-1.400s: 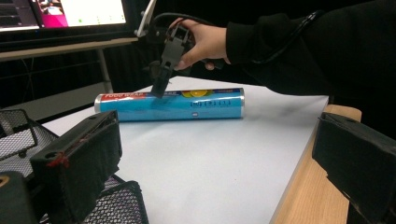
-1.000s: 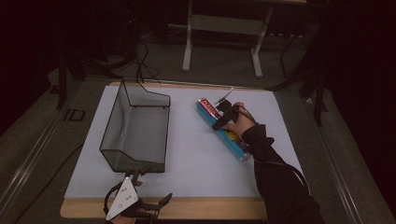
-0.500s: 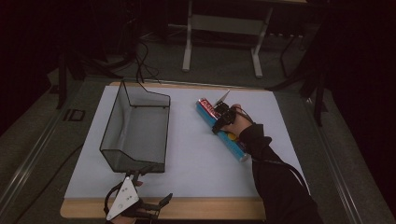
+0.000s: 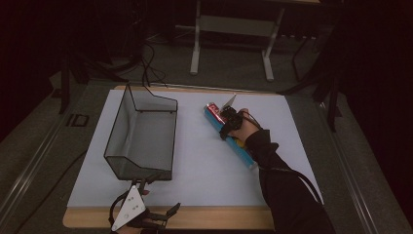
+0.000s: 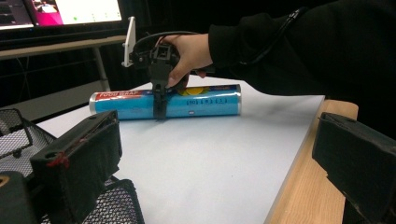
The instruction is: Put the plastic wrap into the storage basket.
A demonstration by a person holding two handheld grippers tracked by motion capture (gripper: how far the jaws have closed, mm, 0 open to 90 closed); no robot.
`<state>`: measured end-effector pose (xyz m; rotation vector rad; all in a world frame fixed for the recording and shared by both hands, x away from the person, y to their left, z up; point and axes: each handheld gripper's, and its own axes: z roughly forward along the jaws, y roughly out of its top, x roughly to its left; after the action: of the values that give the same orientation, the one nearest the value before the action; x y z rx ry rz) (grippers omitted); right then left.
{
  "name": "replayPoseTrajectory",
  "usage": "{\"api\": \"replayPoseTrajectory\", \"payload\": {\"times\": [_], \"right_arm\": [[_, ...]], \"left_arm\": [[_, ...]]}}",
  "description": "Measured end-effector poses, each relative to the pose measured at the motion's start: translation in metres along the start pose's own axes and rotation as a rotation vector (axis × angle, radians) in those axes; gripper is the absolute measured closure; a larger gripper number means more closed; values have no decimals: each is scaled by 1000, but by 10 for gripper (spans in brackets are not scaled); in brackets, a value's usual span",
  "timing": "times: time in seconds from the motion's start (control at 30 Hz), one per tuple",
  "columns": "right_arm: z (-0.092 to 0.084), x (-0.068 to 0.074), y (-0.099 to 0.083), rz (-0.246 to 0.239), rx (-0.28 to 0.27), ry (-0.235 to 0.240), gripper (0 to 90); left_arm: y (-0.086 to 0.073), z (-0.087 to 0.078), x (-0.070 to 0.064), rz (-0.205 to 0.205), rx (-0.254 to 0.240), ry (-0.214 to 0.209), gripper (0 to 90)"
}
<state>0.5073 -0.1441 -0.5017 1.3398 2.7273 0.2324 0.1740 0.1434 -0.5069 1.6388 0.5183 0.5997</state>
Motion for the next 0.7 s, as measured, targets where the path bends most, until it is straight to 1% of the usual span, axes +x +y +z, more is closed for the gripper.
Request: {"api": "replayPoseTrajectory", "payload": {"times": [0.07,0.13,0.23,0.4,0.47,0.57,0.7], "right_arm": [[-1,-1,-2,40,-16,17,317],[-4,-4,-3,68,-35,33,318],[-10,-5,-3,87,-45,39,318],[-25,-8,-3,108,-91,51,318],[-31,-7,-2,106,-105,46,319],[-41,-6,-1,116,-131,62,318],[-56,-2,2,125,-167,70,318]], "left_arm": [[0,0,0,-1,1,1,21],[0,0,0,-1,1,1,21],[0,1,0,1,5,1,21],[0,1,0,4,6,2,21],[0,1,0,5,7,3,21],[0,1,0,3,6,4,20],[0,1,0,4,5,4,20]]}}
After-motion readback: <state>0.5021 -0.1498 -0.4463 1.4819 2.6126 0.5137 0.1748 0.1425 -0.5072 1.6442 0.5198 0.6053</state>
